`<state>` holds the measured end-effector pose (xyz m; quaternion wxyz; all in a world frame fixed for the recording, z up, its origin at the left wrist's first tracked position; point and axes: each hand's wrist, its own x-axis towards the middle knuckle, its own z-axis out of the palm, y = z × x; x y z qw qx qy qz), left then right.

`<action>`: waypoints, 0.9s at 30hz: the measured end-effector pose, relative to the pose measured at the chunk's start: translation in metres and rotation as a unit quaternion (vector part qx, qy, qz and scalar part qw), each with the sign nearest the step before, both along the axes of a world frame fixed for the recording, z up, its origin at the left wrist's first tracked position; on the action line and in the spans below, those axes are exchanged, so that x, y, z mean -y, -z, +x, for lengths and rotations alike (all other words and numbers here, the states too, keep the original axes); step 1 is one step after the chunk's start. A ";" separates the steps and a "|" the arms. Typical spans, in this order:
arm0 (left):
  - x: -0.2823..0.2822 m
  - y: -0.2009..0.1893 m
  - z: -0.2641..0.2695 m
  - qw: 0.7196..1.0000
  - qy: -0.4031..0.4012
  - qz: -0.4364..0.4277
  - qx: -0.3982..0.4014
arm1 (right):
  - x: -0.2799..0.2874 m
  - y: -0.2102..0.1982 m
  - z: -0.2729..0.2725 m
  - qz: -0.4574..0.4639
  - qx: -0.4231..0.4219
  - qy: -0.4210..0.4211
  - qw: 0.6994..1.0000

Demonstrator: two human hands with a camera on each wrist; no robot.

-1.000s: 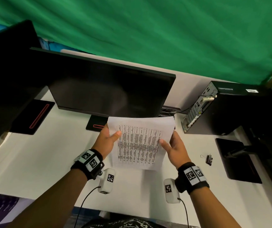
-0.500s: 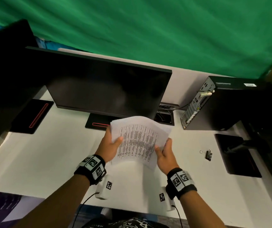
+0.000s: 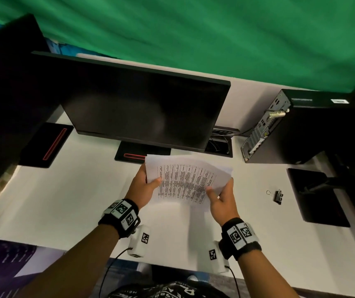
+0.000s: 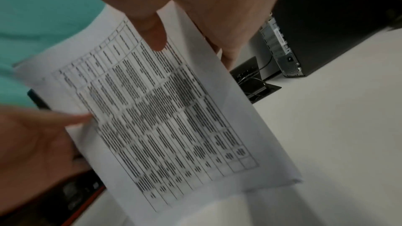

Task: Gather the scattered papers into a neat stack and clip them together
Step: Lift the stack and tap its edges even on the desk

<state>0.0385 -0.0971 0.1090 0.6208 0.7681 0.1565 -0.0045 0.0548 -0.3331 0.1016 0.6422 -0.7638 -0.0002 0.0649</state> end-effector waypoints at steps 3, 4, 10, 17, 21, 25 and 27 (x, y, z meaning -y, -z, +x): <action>-0.002 0.003 0.004 1.000 0.013 0.013 -0.017 | 0.002 0.000 0.003 0.016 0.002 0.021 1.000; -0.002 0.003 0.005 1.000 0.013 0.014 -0.023 | 0.001 0.000 0.004 0.021 0.000 0.018 1.000; -0.005 0.005 0.012 1.000 0.011 0.006 -0.025 | 0.003 0.007 0.005 0.022 -0.031 -0.007 0.999; -0.004 0.001 0.009 0.999 0.023 0.026 -0.032 | 0.005 0.016 0.009 0.003 -0.035 0.009 0.999; 0.002 -0.025 0.003 0.978 -0.056 0.139 0.142 | 0.007 0.014 0.013 -0.019 -0.032 0.017 0.999; 0.055 -0.079 -0.010 0.863 0.002 0.390 0.320 | 0.005 0.013 0.016 -0.039 -0.018 0.021 0.999; 0.085 -0.084 -0.011 0.819 0.089 0.467 0.321 | 0.006 0.014 0.018 -0.039 0.001 0.018 0.999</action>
